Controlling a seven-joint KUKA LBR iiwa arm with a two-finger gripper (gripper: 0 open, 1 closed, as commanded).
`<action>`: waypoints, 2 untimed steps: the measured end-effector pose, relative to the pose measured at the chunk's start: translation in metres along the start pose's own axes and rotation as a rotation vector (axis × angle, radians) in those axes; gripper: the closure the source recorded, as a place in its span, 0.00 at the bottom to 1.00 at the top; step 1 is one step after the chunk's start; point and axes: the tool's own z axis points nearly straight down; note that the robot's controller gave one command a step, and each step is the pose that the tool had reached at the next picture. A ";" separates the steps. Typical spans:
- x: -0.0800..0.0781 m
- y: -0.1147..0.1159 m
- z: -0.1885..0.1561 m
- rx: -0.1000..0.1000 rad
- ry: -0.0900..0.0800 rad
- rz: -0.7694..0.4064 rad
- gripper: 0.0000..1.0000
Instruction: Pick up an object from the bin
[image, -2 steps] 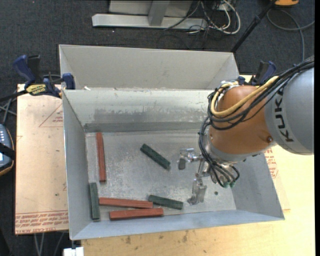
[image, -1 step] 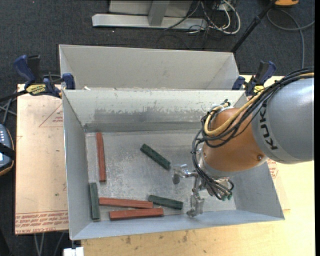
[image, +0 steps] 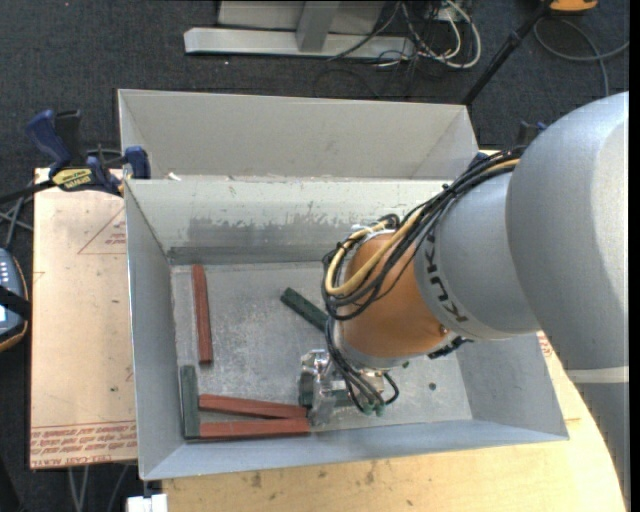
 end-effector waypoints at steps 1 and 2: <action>0.000 0.000 0.000 0.000 0.000 0.000 1.00; -0.010 -0.048 -0.035 -0.002 0.005 0.011 1.00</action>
Offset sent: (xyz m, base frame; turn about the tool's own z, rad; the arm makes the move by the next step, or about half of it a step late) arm 0.0226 -0.1039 0.0738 0.0328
